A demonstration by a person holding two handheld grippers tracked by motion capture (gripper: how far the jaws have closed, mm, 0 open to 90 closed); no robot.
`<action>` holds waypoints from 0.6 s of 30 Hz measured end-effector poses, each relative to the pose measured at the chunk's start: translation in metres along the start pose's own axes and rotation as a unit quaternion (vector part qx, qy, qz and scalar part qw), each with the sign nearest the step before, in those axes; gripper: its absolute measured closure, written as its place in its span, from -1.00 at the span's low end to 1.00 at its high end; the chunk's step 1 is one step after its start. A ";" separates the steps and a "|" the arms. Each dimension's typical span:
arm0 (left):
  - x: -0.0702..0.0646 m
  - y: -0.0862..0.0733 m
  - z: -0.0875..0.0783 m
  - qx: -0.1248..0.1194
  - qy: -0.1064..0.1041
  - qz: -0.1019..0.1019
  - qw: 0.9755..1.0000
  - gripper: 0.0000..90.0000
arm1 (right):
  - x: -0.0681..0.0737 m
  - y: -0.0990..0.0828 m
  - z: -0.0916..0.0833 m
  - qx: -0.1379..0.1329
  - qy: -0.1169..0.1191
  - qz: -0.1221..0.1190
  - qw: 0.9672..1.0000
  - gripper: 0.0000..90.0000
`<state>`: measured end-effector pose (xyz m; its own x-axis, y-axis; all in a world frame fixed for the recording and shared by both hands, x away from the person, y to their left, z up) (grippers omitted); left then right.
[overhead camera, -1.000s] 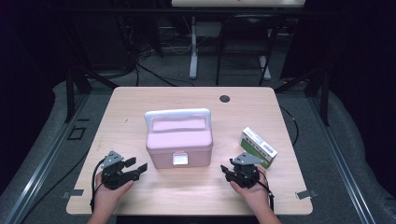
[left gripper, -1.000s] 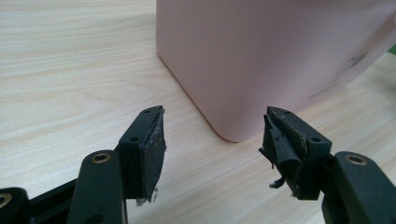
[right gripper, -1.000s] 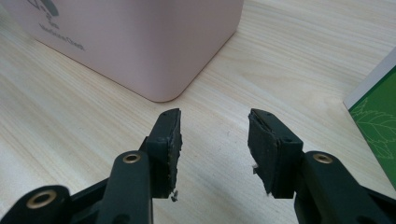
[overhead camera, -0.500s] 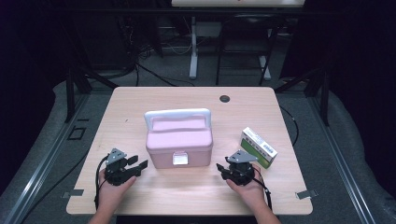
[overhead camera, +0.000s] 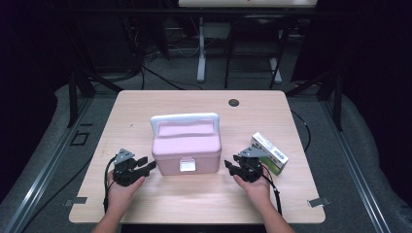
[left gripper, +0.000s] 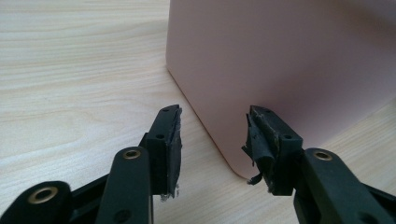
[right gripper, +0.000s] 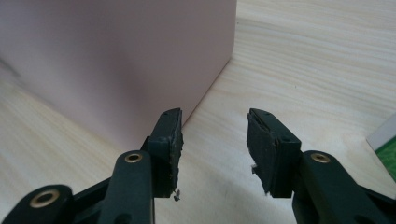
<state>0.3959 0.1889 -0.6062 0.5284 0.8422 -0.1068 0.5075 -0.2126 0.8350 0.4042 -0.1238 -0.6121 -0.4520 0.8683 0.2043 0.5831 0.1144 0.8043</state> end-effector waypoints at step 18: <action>-0.005 0.013 0.002 -0.019 0.007 -0.006 1.000 0.65 | 0.011 0.018 0.017 -0.025 -0.001 0.003 1.000 0.58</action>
<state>0.4013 0.1811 -0.5960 0.5126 0.8517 -0.1090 0.4870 -0.1839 0.8538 0.4207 -0.1040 -0.6048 -0.4470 0.8699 0.2084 0.5521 0.0850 0.8294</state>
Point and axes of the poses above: each handheld gripper's, and its own axes: z roughly forward along the jaws, y roughly out of its top, x roughly to its left, the point moved 9 cm from there along z, roughly forward along the jaws, and after that the axes turned 7 degrees about z, right-handed, at the moved point
